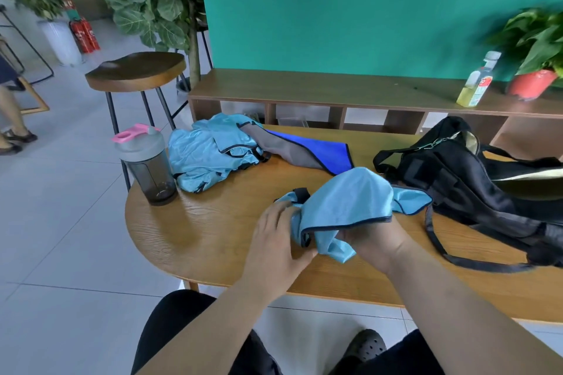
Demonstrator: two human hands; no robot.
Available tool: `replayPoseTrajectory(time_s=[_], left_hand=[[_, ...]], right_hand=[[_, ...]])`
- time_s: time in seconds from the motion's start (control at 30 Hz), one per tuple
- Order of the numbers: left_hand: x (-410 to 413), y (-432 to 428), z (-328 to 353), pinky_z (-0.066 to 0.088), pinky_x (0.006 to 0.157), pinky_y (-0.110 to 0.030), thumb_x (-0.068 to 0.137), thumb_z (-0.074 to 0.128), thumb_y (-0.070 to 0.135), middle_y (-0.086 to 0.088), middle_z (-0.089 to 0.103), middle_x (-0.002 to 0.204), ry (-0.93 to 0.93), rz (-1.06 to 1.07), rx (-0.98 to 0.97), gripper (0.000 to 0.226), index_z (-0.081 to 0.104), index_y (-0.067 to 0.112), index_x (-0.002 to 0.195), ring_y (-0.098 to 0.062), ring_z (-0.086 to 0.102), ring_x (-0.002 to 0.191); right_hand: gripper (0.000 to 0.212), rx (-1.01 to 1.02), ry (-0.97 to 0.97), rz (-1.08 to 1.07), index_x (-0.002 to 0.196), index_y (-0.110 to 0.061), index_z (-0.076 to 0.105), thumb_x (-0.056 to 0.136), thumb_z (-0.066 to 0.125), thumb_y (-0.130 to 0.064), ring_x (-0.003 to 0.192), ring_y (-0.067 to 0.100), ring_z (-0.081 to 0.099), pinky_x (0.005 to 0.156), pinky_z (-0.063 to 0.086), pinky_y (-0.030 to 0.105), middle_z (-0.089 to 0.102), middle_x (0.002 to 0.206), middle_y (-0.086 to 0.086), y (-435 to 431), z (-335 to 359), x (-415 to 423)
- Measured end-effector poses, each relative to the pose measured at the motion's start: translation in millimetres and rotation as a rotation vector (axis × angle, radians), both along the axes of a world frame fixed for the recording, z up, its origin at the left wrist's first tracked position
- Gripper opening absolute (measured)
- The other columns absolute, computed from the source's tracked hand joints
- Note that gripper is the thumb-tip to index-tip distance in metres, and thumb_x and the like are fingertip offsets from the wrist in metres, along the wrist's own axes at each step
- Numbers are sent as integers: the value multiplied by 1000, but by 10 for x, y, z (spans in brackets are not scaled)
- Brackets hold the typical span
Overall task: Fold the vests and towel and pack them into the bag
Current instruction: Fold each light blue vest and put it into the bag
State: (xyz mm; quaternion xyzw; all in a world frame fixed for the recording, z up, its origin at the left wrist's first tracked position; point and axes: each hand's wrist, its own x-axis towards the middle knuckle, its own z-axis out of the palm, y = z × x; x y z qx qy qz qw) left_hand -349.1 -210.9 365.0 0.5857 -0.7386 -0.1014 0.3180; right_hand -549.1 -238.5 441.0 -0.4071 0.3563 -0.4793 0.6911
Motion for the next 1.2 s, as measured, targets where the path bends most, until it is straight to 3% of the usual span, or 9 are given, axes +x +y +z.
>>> replayPoseTrajectory(time_s=[0.13, 0.23, 0.37, 0.53, 0.7, 0.83, 0.97, 1.07, 1.2], left_hand=[[-6, -131, 67, 51, 101, -40, 86, 72, 6, 14, 58, 110, 145, 139, -74, 39, 60, 24, 119, -13, 57, 110], [199, -279, 230, 47, 85, -29, 94, 67, 8, 15, 60, 106, 263, 283, -37, 35, 62, 23, 125, -9, 58, 97], [447, -483, 619, 46, 71, -21, 102, 62, 18, 11, 67, 93, 370, 273, -81, 16, 63, 26, 116, -8, 61, 80], [627, -793, 958, 56, 88, -36, 93, 77, 36, 5, 73, 100, 658, 232, 220, 6, 73, 33, 96, -16, 69, 95], [806, -716, 544, 55, 104, -47, 59, 82, 78, 11, 78, 109, 698, 215, 507, 48, 79, 43, 93, -17, 72, 108], [849, -497, 193, 59, 99, -40, 66, 97, 54, 13, 78, 109, 669, 158, 617, 53, 76, 39, 112, -10, 75, 103], [858, -441, 33, 60, 91, -30, 80, 93, 24, 14, 76, 113, 688, 124, 500, 47, 72, 37, 121, -2, 73, 101], [845, -426, -57, 58, 85, -21, 92, 82, 21, 14, 74, 112, 710, 194, 384, 34, 72, 31, 123, 2, 70, 99], [781, -408, -104, 58, 82, -26, 97, 76, 25, 16, 74, 101, 797, 298, 276, 18, 69, 40, 105, 0, 71, 93]], right_hand=[[24, 50, 67, -142, 105, -6, 71, 105, 51, -20, 92, 29, 71, 78, 63, 49, 72, 101, 21, -147, 91, -122], [22, 159, 318, -477, 106, -12, 70, 104, 57, -30, 98, 28, 71, 98, 59, 53, 72, 116, 21, -384, 33, -389], [27, 214, 515, -651, 98, -21, 66, 106, 55, -44, 80, 23, 63, 71, 57, 39, 68, 95, 4, -544, 159, -651], [17, 63, 767, -655, 103, -26, 73, 102, 56, -27, 97, 34, 68, 86, 61, 48, 72, 99, 7, -638, 157, -822], [23, 102, 1054, -448, 108, -32, 71, 93, 59, -20, 89, 27, 68, 81, 59, 43, 72, 96, 0, -481, -257, -887], [40, 48, 1126, -360, 120, -41, 63, 98, 51, -10, 85, 20, 65, 67, 54, 37, 65, 109, -5, -315, -514, -825], [27, -2, 1123, -405, 122, -41, 59, 99, 59, -28, 80, 8, 61, 62, 47, 31, 64, 105, -9, -286, -589, -710], [18, -47, 1166, -420, 108, -41, 63, 90, 69, -40, 81, 5, 61, 64, 49, 31, 68, 89, -19, -269, -649, -627], [4, -63, 1077, -576, 94, -30, 66, 90, 67, -31, 79, 16, 64, 67, 51, 35, 70, 81, -7, -223, -750, -627]])
